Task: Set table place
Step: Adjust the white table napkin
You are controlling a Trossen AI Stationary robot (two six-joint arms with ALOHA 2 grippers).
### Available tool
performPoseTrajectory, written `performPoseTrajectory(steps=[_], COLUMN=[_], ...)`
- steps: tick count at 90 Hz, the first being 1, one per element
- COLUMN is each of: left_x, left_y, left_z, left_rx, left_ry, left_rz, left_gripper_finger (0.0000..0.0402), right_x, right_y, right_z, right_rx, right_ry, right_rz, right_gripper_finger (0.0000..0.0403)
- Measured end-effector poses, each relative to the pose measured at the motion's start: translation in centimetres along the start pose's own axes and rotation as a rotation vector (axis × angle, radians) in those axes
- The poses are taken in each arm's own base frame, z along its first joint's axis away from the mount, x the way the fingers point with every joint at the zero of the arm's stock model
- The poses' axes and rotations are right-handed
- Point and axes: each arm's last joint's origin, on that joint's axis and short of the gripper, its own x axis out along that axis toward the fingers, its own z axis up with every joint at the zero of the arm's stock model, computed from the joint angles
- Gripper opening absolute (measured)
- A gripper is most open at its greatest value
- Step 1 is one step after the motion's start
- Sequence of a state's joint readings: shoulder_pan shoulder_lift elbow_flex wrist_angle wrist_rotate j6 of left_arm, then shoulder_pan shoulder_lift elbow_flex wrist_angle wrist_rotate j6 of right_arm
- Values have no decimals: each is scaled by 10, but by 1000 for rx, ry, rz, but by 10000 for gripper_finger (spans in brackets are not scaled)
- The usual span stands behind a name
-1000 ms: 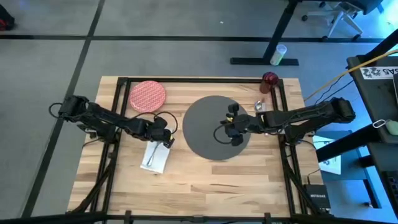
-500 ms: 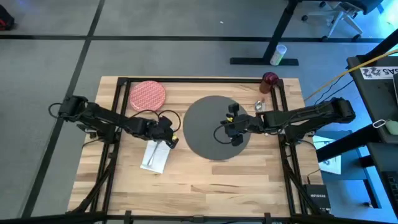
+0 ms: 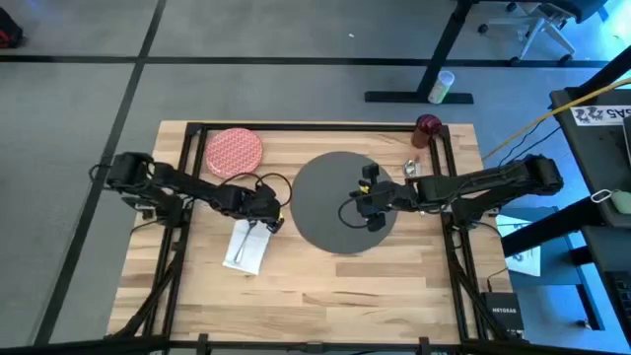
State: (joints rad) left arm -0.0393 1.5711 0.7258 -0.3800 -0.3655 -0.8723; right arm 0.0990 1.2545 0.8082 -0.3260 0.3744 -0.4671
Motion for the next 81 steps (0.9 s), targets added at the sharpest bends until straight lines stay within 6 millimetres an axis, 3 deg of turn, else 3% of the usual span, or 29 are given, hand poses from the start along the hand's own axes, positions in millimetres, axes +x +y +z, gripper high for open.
performPoseTrajectory(steps=[29, 43, 64, 81], left_x=[6, -1, -32, -74], left_y=[0, 2, 1, 5], left_z=[5, 9, 29, 39], left_rx=[15, 30, 75, 140], left_ry=[-8, -21, -83, -84], left_rz=[-14, -38, -85, -87], left_gripper_finger=[0, 0, 0, 0], right_x=[0, 0, 0, 0], right_y=[1, 1, 1, 5], right_z=[-2, -2, -2, -3], right_rx=[7, 8, 8, -2], right_ry=[21, 20, 13, 8], right_rz=[11, 11, 24, 95], right_gripper_finger=[0, 0, 0, 0])
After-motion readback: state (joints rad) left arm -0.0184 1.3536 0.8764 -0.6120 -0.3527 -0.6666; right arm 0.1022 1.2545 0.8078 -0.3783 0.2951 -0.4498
